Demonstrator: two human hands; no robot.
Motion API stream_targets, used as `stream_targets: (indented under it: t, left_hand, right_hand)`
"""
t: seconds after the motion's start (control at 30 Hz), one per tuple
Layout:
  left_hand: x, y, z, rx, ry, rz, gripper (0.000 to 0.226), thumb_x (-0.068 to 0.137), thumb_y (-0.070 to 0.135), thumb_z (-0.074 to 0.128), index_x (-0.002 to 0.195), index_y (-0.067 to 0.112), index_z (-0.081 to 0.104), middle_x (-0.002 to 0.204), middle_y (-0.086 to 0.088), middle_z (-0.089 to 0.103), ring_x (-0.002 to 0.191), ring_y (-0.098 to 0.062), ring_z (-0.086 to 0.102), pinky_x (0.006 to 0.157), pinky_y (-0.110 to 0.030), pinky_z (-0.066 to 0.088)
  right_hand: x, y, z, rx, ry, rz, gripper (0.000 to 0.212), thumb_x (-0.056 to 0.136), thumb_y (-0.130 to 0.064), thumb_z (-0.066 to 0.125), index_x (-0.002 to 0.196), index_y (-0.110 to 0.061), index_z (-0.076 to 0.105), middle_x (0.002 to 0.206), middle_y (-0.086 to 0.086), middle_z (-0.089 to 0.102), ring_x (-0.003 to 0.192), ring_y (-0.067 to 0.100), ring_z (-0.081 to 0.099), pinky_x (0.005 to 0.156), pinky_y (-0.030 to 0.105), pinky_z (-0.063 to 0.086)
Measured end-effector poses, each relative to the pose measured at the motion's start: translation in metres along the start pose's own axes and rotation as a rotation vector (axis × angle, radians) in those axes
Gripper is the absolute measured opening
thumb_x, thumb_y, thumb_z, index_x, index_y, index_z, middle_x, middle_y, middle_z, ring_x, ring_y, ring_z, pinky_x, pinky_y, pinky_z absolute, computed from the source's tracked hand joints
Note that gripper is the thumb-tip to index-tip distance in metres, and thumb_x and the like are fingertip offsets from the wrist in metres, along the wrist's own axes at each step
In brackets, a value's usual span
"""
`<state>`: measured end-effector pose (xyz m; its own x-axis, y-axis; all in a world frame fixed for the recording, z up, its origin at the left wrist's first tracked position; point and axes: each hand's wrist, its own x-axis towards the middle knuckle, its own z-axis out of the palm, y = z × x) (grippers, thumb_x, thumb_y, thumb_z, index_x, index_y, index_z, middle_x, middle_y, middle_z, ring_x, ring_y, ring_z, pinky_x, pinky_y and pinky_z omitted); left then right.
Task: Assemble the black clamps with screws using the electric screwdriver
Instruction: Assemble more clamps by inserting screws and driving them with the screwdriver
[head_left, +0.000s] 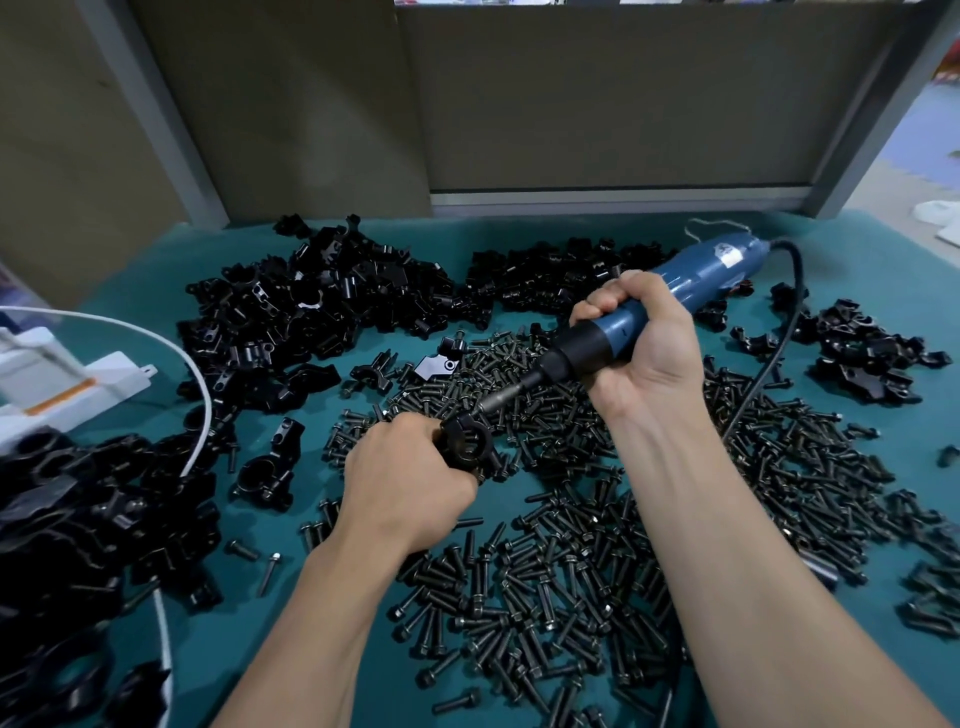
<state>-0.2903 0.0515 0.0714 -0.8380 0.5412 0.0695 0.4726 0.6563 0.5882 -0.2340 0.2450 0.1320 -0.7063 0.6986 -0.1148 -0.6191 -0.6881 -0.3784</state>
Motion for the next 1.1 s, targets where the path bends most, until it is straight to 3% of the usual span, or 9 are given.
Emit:
stream_targets:
  t: [0.57,0.77,1.1]
  left_hand:
    - [-0.002,0.007,0.000,0.112,0.032,-0.029,0.034,0.068,0.010,0.070,0.055,0.018,0.040,0.045,0.005,0.045,0.045,-0.020,0.044,0.046,-0.027,0.028]
    - [-0.003,0.009,0.001,0.155,0.054,-0.037,0.027,0.071,0.015,0.072,0.059,0.019,0.048,0.048,0.006,0.050,0.045,-0.013,0.046,0.045,-0.026,0.028]
    - [-0.004,0.010,0.003,0.177,0.063,-0.035,0.029,0.070,0.014,0.072,0.058,0.019,0.046,0.046,0.007,0.047,0.044,-0.013,0.045,0.045,-0.026,0.026]
  right_hand:
    - [-0.002,0.001,0.002,-0.019,-0.112,-0.044,0.023,0.092,0.011,0.050,0.083,-0.011,0.048,0.065,0.003,0.049,0.052,0.012,0.048,0.052,0.025,0.047]
    - [-0.003,0.002,0.002,-0.031,-0.132,-0.054,0.025,0.091,0.011,0.049,0.081,-0.011,0.047,0.065,0.003,0.048,0.052,0.012,0.048,0.053,0.026,0.047]
    - [-0.002,0.002,0.000,-0.017,-0.113,-0.042,0.024,0.091,0.011,0.050,0.084,-0.012,0.046,0.065,0.003,0.048,0.051,0.013,0.047,0.051,0.026,0.047]
